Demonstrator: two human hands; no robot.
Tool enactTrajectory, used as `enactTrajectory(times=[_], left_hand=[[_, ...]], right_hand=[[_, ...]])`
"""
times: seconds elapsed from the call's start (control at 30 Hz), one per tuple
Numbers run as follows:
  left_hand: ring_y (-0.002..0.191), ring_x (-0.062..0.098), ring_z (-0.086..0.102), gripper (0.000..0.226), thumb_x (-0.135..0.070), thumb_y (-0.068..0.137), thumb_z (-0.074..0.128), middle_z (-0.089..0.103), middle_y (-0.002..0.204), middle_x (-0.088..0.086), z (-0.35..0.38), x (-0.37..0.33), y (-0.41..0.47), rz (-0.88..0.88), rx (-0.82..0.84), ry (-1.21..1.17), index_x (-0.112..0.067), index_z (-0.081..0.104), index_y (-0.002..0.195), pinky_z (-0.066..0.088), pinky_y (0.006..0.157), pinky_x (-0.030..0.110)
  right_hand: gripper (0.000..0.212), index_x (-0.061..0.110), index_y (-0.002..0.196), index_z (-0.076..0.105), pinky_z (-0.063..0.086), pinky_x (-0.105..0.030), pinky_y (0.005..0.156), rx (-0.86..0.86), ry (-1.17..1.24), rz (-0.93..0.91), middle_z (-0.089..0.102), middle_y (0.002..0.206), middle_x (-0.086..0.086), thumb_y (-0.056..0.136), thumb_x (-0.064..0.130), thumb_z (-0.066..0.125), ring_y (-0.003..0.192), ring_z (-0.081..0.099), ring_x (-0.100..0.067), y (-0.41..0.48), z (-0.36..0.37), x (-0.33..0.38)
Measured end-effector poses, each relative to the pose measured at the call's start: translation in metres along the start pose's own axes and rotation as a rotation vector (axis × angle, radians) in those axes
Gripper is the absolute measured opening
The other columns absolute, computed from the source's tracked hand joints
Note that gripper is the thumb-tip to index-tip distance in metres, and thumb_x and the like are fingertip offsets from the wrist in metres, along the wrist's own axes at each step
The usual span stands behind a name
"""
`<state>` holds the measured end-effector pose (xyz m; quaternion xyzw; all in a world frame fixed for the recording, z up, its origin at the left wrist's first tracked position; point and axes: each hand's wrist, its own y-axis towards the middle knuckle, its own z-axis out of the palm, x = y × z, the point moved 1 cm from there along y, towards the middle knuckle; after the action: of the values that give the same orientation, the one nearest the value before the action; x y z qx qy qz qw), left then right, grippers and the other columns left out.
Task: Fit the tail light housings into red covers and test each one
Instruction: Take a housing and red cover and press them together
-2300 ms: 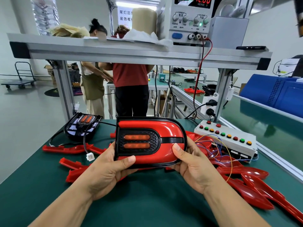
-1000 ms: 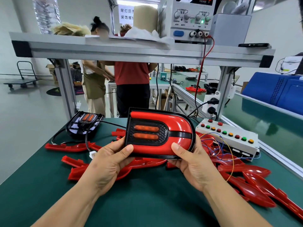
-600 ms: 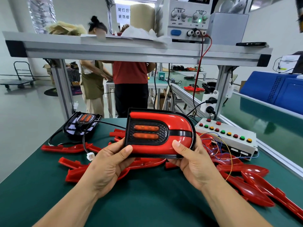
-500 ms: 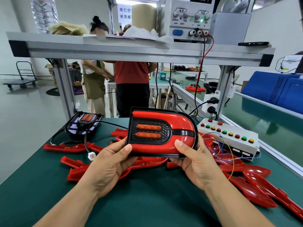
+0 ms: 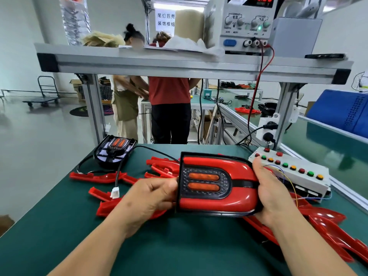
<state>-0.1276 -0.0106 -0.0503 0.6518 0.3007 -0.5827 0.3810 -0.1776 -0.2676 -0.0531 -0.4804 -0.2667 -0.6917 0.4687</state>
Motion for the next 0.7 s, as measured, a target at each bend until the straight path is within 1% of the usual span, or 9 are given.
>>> enactTrajectory(times=[0.07, 0.13, 0.17, 0.23, 0.27, 0.33, 0.4, 0.53, 0.7], left_hand=[[0.072, 0.006, 0.068, 0.018, -0.048, 0.078, 0.067, 0.076, 0.084, -0.002, -0.026, -0.007, 0.003, 0.079, -0.347, 0.178, -0.035, 0.079, 0.082, 0.053, 0.060, 0.018], [0.077, 0.012, 0.069, 0.014, -0.030, 0.089, 0.068, 0.074, 0.081, -0.007, -0.061, -0.013, 0.002, 0.140, -0.594, 0.521, -0.041, 0.075, 0.085, 0.055, 0.074, 0.029], [0.089, 0.017, 0.069, 0.019, -0.022, 0.091, 0.067, 0.074, 0.092, -0.006, -0.081, -0.014, 0.000, 0.112, -0.591, 0.679, -0.038, 0.072, 0.099, 0.053, 0.086, 0.035], [0.113, 0.020, 0.062, 0.038, -0.021, 0.091, 0.067, 0.066, 0.120, -0.002, -0.101, -0.013, -0.003, -0.049, -0.337, 0.829, -0.026, 0.062, 0.127, 0.045, 0.103, 0.039], [0.121, 0.015, 0.055, 0.051, -0.026, 0.089, 0.070, 0.058, 0.129, -0.005, -0.105, -0.011, -0.006, -0.140, -0.191, 0.886, -0.025, 0.052, 0.137, 0.041, 0.107, 0.034], [0.125, 0.010, 0.048, 0.064, -0.034, 0.086, 0.071, 0.051, 0.134, -0.007, -0.104, -0.006, -0.011, -0.268, -0.010, 0.991, -0.034, 0.040, 0.142, 0.037, 0.099, 0.019], [0.121, 0.007, 0.048, 0.056, -0.032, 0.089, 0.069, 0.054, 0.130, -0.010, -0.102, -0.003, -0.013, -0.276, 0.011, 0.950, -0.039, 0.043, 0.138, 0.036, 0.093, 0.016], [0.117, 0.001, 0.053, 0.046, -0.015, 0.086, 0.074, 0.062, 0.119, -0.017, -0.109, -0.001, -0.014, -0.281, -0.001, 0.787, -0.044, 0.056, 0.117, 0.038, 0.098, 0.022], [0.104, 0.005, 0.064, 0.057, 0.000, 0.081, 0.075, 0.073, 0.100, -0.018, -0.119, 0.003, -0.008, -0.083, -0.167, 0.705, -0.051, 0.066, 0.104, 0.048, 0.094, 0.034]], right_hand=[[0.037, 0.019, 0.104, 0.070, 0.057, -0.051, 0.060, 0.006, -0.051, 0.047, 0.075, 0.095, -0.016, 0.088, 0.051, 0.060, 0.080, 0.073, -0.038, 0.000, 0.003, -0.006], [0.037, 0.019, 0.107, 0.069, 0.058, -0.053, 0.064, 0.026, -0.099, 0.080, 0.075, 0.096, -0.015, 0.088, 0.050, 0.061, 0.081, 0.073, -0.037, -0.001, 0.008, -0.012], [0.037, 0.020, 0.109, 0.068, 0.058, -0.053, 0.066, 0.025, -0.123, 0.097, 0.075, 0.096, -0.015, 0.089, 0.050, 0.061, 0.081, 0.073, -0.037, -0.001, 0.012, -0.015], [0.036, 0.017, 0.108, 0.068, 0.059, -0.051, 0.065, 0.001, -0.151, 0.136, 0.075, 0.093, -0.015, 0.091, 0.048, 0.061, 0.078, 0.073, -0.036, -0.003, 0.013, -0.018], [0.036, 0.015, 0.106, 0.069, 0.059, -0.051, 0.065, -0.003, -0.164, 0.155, 0.075, 0.091, -0.016, 0.091, 0.047, 0.061, 0.076, 0.073, -0.037, -0.004, 0.014, -0.019], [0.037, 0.011, 0.103, 0.070, 0.059, -0.051, 0.065, -0.011, -0.208, 0.188, 0.075, 0.088, -0.018, 0.092, 0.045, 0.060, 0.074, 0.073, -0.038, -0.006, 0.015, -0.019], [0.037, 0.010, 0.100, 0.070, 0.060, -0.050, 0.067, -0.019, -0.260, 0.209, 0.075, 0.087, -0.018, 0.094, 0.044, 0.059, 0.075, 0.073, -0.038, -0.007, 0.015, -0.017], [0.036, 0.014, 0.104, 0.070, 0.052, -0.053, 0.093, -0.031, -0.430, 0.210, 0.074, 0.099, -0.015, 0.095, 0.046, 0.056, 0.092, 0.070, -0.037, -0.008, 0.013, -0.012], [0.033, 0.011, 0.099, 0.072, 0.056, -0.049, 0.087, 0.052, -0.593, 0.226, 0.076, 0.084, -0.013, 0.096, 0.041, 0.057, 0.079, 0.073, -0.033, -0.015, 0.014, -0.007]])
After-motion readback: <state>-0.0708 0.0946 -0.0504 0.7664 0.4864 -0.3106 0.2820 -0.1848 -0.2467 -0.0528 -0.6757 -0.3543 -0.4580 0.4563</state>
